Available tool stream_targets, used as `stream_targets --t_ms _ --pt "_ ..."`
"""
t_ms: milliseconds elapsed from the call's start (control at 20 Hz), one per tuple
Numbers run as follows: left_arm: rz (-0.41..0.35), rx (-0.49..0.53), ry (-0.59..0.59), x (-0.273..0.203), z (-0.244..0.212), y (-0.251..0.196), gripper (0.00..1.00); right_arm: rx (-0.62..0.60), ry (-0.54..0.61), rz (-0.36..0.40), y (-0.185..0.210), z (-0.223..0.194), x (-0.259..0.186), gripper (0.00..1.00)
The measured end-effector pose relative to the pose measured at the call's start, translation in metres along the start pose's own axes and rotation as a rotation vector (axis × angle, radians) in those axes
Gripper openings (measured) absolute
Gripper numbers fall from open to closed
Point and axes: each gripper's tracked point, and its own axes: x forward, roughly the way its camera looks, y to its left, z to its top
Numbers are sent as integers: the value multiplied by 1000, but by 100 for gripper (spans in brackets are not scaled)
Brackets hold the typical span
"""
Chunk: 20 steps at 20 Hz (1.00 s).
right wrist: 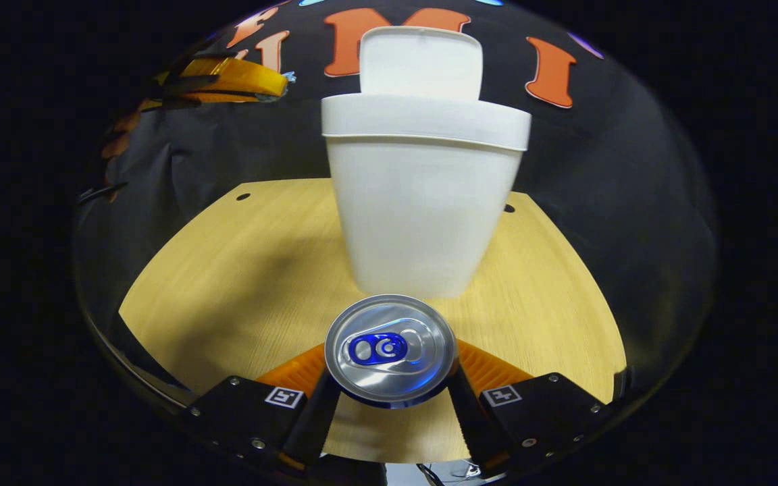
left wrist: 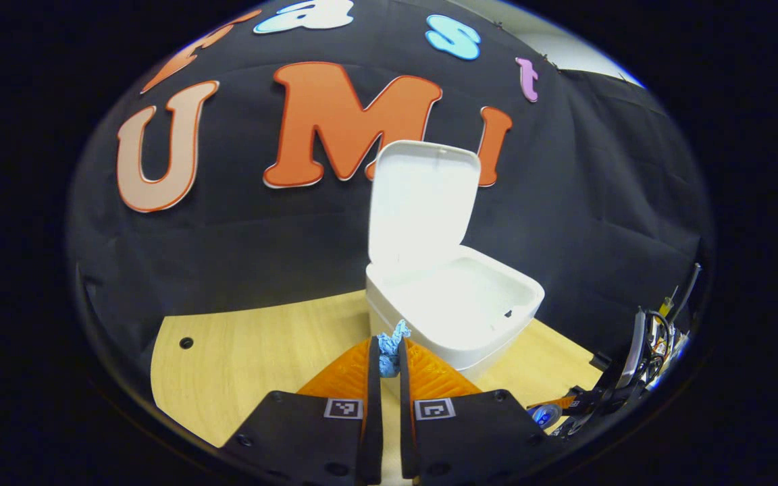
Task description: Press the lid of the desktop garbage bin to open it, pick up the crumpled paper on the desktop and throw it into the bin, then pick up the pop can on the desktop and drop it into the bin, and finally close the garbage bin lid.
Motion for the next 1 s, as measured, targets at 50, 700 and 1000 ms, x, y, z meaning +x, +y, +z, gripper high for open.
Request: stream_targets --t_ms 50,700,1000 --pt "-24 10 -19 7 7 -11 14 18 -2 -17 0 0 0 81" --pt "-98 55 9 52 2 -64 14 80 -21 -99 -5 7 -3 81" --pt "-105 53 42 57 -7 -69 16 88 -65 -133 -14 26 -12 81"
